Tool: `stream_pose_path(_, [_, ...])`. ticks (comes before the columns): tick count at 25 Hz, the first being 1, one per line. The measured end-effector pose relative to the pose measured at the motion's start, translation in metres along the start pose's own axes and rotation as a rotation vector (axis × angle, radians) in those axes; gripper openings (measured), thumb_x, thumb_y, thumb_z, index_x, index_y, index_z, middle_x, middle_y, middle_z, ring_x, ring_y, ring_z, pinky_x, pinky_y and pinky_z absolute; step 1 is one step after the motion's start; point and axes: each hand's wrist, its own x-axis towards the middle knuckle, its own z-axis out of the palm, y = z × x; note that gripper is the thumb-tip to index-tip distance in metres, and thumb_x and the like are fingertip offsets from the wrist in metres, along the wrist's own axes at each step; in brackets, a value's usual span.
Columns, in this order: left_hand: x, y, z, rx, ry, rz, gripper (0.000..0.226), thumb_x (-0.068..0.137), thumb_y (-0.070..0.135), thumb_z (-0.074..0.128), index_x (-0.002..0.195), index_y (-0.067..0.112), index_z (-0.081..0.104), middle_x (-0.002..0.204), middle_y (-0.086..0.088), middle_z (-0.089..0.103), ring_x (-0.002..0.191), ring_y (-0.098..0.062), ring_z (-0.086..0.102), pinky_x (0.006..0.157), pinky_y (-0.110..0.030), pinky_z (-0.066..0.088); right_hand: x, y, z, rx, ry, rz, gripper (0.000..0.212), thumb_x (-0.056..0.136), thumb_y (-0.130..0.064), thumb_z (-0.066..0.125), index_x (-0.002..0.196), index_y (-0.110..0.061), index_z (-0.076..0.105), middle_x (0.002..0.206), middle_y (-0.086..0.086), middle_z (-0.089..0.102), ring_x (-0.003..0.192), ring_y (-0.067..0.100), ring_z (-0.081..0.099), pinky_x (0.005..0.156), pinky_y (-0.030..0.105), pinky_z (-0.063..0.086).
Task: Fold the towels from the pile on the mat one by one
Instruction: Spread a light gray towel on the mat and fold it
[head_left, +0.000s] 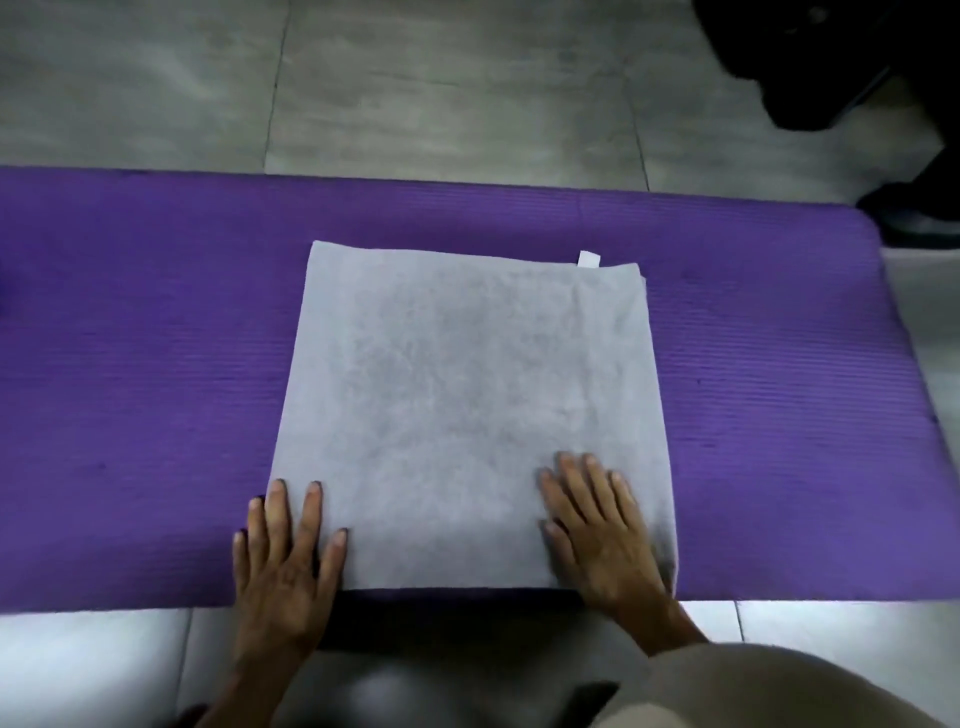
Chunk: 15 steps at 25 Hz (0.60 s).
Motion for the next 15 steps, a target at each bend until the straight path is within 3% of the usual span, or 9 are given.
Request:
stream_pose_path(2, [-0.002,0.002,0.001,-0.026,0.037,-0.022,0.068,0.095,0.059,0.018,0.150,0.022,0.035,0.159,-0.014,0.023,0.143,-0.038,0.023,0.110,-0.055,0.024,-0.051,0.004,0.006,0.080,0.056,0.195,0.055,0.100,-0.044,0.030,0.153,-0.026,0.032,0.163,0.004,0.020,0.149,0.029,0.018,0.116,0.049,0.022])
stream_pose_path(5, [-0.002,0.013,-0.006,-0.141,0.137,-0.056,0.063,0.090,0.053,0.037,0.141,0.019,0.047,0.153,-0.014,0.033,0.137,-0.038,0.034,0.103,-0.058,0.034,-0.069,0.017,0.007,0.309,0.217,0.597,0.054,0.086,-0.048,0.049,0.132,-0.021,0.054,0.149,0.012,0.043,0.133,0.032,0.042,0.101,0.051,0.040])
stream_pose_path(8, [0.003,0.016,-0.009,-0.451,0.221,-0.234,0.067,0.074,0.050,0.061,0.132,0.017,0.052,0.134,-0.016,0.048,0.115,-0.037,0.049,0.095,-0.053,0.043,-0.052,0.020,-0.008,0.931,0.406,0.995,0.041,0.074,-0.030,0.076,0.111,-0.032,0.058,0.117,0.010,0.060,0.103,0.033,0.060,0.085,0.047,0.051])
stream_pose_path(9, [0.005,0.015,-0.012,-0.601,0.216,-0.344,0.074,0.067,0.052,0.067,0.131,0.018,0.050,0.124,-0.015,0.055,0.110,-0.035,0.054,0.094,-0.049,0.046,-0.046,0.020,-0.017,1.113,0.387,1.093,0.036,0.075,-0.020,0.079,0.104,-0.031,0.060,0.107,0.011,0.065,0.095,0.034,0.064,0.080,0.044,0.052])
stream_pose_path(11, [0.008,0.007,-0.022,-0.855,0.134,-0.508,0.076,0.058,0.051,0.078,0.120,0.015,0.054,0.103,-0.011,0.065,0.100,-0.032,0.063,0.084,-0.036,0.052,-0.041,0.028,-0.029,1.224,0.240,1.181,0.018,0.077,-0.010,0.080,0.090,-0.016,0.068,0.092,0.017,0.071,0.080,0.033,0.066,0.070,0.039,0.052])
stream_pose_path(13, [0.013,-0.008,-0.035,-1.042,-0.021,-0.567,0.044,0.068,0.027,0.086,0.101,0.005,0.066,0.092,-0.012,0.072,0.093,-0.033,0.068,0.068,-0.025,0.056,-0.043,0.039,-0.039,1.221,0.049,1.186,0.013,0.078,-0.016,0.080,0.087,-0.009,0.072,0.090,0.017,0.073,0.083,0.032,0.068,0.077,0.047,0.057])
stream_pose_path(15, [0.015,-0.019,-0.049,-1.102,-0.258,-0.606,0.029,0.069,0.016,0.083,0.094,0.005,0.073,0.093,-0.013,0.075,0.091,-0.033,0.070,0.069,-0.029,0.058,-0.054,0.051,-0.047,1.272,-0.128,1.150,0.030,0.075,-0.026,0.082,0.097,-0.009,0.074,0.095,0.014,0.075,0.088,0.034,0.070,0.084,0.051,0.057])
